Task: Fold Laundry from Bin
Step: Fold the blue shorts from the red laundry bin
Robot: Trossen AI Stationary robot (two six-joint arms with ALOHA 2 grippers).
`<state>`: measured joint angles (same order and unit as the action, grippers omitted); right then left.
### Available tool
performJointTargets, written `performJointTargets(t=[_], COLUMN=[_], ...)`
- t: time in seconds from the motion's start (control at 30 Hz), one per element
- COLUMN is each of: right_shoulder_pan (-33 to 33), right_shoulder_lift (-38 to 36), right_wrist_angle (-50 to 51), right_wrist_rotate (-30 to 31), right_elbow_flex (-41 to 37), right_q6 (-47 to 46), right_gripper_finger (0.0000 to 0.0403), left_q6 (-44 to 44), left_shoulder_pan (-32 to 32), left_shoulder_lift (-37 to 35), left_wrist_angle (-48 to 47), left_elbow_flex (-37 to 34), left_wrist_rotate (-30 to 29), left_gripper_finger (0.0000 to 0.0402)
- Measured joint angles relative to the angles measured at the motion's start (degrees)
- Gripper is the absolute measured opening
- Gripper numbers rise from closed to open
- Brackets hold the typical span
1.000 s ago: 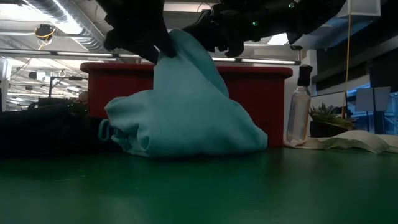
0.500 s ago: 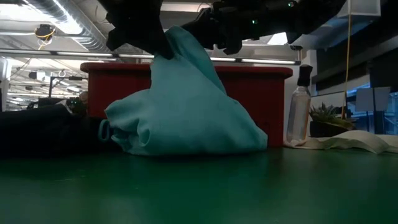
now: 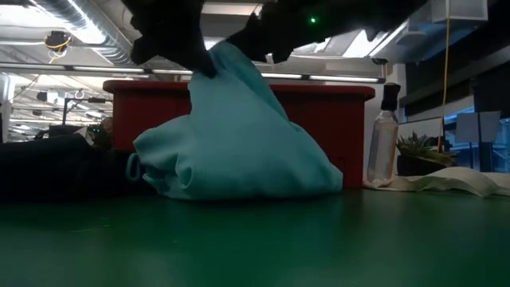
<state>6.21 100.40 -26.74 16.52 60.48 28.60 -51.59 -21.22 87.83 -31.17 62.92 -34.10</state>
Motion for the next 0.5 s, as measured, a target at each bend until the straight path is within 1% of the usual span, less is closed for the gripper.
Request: performJointTargets(t=[0.1, 0.17, 0.23, 0.3, 0.37, 0.43, 0.5], right_shoulder_pan=[0.6, 0.6, 0.5, 0.4, 0.5, 0.5, 0.6], right_shoulder_lift=[-1.4, -1.8, -1.8, -1.7, -1.7, -1.7, -1.6], right_wrist_angle=[12.1, 22.3, 32.6, 41.7, 48.4, 53.2, 55.9], right_wrist_rotate=[6.7, 10.6, 11.4, 10.1, 6.4, 2.6, -0.1], right_elbow_flex=[4.5, 8.3, 12.1, 15.3, 17.5, 18.0, 18.0], right_q6=[1.1, 0.1, -1.6, -3.8, -5.5, -5.9, -5.9], right_gripper_finger=[0.0183, 0.0196, 0.0201, 0.0201, 0.0198, 0.0195, 0.0194], left_q6=[-3.5, -5.9, -8.4, -10.9, -12.8, -14.2, -15.6], left_shoulder_pan=[-1.2, -2.1, -2.7, -3.2, -3.8, -4.4, -4.7], left_shoulder_lift=[0.0, 0.0, 0.0, 0.0, 0.0, 0.0, 0.0], left_wrist_angle=[-3.5, -6.5, -9.9, -12.9, -15.9, -18.5, -20.9], left_elbow_flex=[0.0, 0.0, 0.0, 0.0, 0.0, 0.0, 0.0], left_wrist_rotate=[0.7, 0.6, -0.1, -1.1, -1.8, -2.5, -2.8], left_gripper_finger=[0.0001, 0.0001, 0.0001, 0.0001, 0.0, 0.0, 0.0])
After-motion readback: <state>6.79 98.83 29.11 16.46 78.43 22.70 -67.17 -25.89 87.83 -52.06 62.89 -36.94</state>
